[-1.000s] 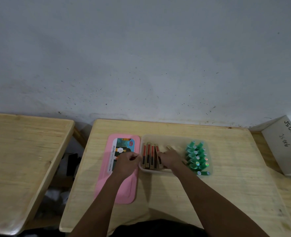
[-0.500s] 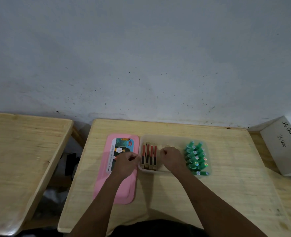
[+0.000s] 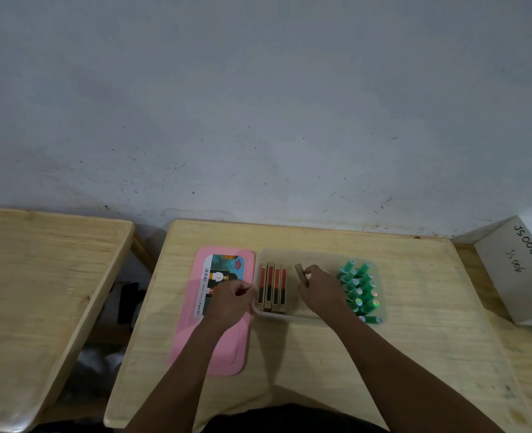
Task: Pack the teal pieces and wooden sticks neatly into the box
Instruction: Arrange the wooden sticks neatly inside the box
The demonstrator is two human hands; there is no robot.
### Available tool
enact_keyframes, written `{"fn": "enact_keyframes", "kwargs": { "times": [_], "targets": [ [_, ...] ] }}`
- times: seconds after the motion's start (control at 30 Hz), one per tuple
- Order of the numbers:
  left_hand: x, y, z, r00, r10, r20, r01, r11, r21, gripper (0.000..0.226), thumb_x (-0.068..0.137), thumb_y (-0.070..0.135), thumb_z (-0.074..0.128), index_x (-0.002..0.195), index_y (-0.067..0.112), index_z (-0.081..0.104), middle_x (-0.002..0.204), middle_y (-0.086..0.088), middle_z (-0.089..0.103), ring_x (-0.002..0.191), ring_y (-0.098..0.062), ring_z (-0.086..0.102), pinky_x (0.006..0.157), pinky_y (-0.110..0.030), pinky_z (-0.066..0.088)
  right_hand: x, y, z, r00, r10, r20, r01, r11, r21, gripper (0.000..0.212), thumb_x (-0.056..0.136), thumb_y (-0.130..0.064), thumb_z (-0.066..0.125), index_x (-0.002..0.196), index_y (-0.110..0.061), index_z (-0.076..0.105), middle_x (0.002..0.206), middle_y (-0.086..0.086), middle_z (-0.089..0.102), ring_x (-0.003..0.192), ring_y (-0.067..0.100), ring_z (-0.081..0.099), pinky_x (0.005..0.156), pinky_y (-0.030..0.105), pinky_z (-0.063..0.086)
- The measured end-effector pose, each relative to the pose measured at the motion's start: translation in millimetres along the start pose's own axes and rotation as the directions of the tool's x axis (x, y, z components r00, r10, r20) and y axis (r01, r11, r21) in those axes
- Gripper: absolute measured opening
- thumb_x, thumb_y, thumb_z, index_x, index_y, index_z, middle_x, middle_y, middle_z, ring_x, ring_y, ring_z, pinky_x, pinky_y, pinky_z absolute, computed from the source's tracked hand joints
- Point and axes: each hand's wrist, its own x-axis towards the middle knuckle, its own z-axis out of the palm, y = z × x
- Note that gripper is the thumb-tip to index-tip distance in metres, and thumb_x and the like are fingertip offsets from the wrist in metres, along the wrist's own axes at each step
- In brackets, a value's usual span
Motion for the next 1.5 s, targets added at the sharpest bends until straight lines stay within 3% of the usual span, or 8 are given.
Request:
{"fn": "enact_keyframes", "kwargs": {
  "times": [0.1,0.2,0.37,0.57,0.83,0.97,1.17,1.5],
  "targets": [
    [-1.3,0.3,-0.6,1.000,0.010,0.001,-0.010,1.000,0.004,0.012,0.092,0.019,0.060,0.091,0.012,0.069,0.079,-0.004,0.070,0.071,-0.015,0.066,0.074,-0.032,0.058,-8.4,-10.3,-5.3,0.991,0.066,0.117,-0.117,0.847,0.518,0.032,0.096,-0.044,0.050,0.114,-0.019,0.056,0.076,0.001,0.070,0.059,0.013,0.065,0.055,0.026,0.052],
    [-1.7,0.5,-0.6,1.000,0.017,-0.001,-0.017,1.000,0.004,0.011,0.092,0.018,0.060,0.088,0.013,0.069,0.077,-0.002,0.068,0.070,-0.014,0.065,0.074,-0.032,0.057,-14.9,-16.5,-8.5,0.966,0.094,0.242,-0.250,0.584,0.772,0.019,0.099,-0.024,0.049,0.115,-0.018,0.056,0.081,0.005,0.072,0.061,0.013,0.066,0.053,0.026,0.050],
    [-1.4,1.6,-0.2,1.000,0.014,-0.002,-0.014,1.000,0.002,0.012,0.092,0.019,0.060,0.089,0.013,0.069,0.078,-0.002,0.068,0.074,-0.016,0.066,0.077,-0.034,0.058,-12.2,-10.5,1.2,0.958,0.130,0.255,-0.284,0.551,0.785,0.024,0.098,-0.014,0.042,0.115,-0.017,0.058,0.091,0.009,0.073,0.077,0.019,0.067,0.060,0.029,0.047],
    [-0.8,0.0,0.6,1.000,0.003,-0.004,-0.003,1.000,-0.003,0.012,0.091,0.021,0.060,0.089,0.013,0.069,0.079,-0.001,0.069,0.076,-0.017,0.068,0.080,-0.038,0.059,-11.0,-7.8,-4.9,0.928,0.160,0.337,-0.373,0.423,0.826,0.030,0.099,-0.013,0.031,0.099,-0.015,0.060,0.072,0.003,0.055,0.054,0.010,0.044,0.045,0.022,0.030],
    [-2.0,0.2,1.4,1.000,-0.002,-0.007,0.002,1.000,-0.016,0.012,0.091,0.018,0.061,0.087,0.013,0.070,0.077,-0.001,0.069,0.074,-0.019,0.068,0.079,-0.040,0.059,-8.0,3.7,-2.6,0.905,0.140,0.401,-0.425,0.282,0.860,0.023,0.096,-0.032,0.057,0.094,-0.009,0.053,0.072,0.002,0.049,0.055,0.010,0.043,0.047,0.023,0.036],
    [3.0,3.4,-1.0,1.000,0.002,-0.010,-0.002,1.000,-0.007,0.012,0.091,0.019,0.061,0.089,0.012,0.070,0.077,0.000,0.068,0.074,-0.017,0.067,0.081,-0.040,0.058,6.2,3.2,4.6,0.921,0.240,0.308,-0.388,0.480,0.787,0.031,0.091,-0.042,0.061,0.087,-0.011,0.062,0.081,0.004,0.058,0.075,0.017,0.056,0.067,0.033,0.051],
    [1.6,-0.9,0.4,1.000,0.004,-0.003,-0.004,1.000,0.000,0.012,0.091,0.019,0.060,0.087,0.012,0.069,0.078,-0.004,0.070,0.074,-0.019,0.069,0.079,-0.041,0.059,7.4,-4.4,18.2,0.966,0.242,0.093,-0.257,0.849,0.461,0.049,0.090,-0.046,0.057,0.066,-0.006,0.072,0.061,0.011,0.069,0.055,0.024,0.064,0.057,0.036,0.053],
    [1.2,-3.1,2.5,1.000,0.009,-0.008,-0.009,1.000,-0.005,0.010,0.091,0.019,0.060,0.085,0.016,0.068,0.081,-0.005,0.070,0.077,-0.022,0.069,0.078,-0.038,0.059,11.8,-4.3,24.5,0.971,0.175,0.164,-0.235,0.824,0.515,0.024,0.089,-0.008,0.055,0.082,-0.001,0.077,0.082,0.020,0.073,0.069,0.025,0.065,0.068,0.035,0.052]
  ]
}}
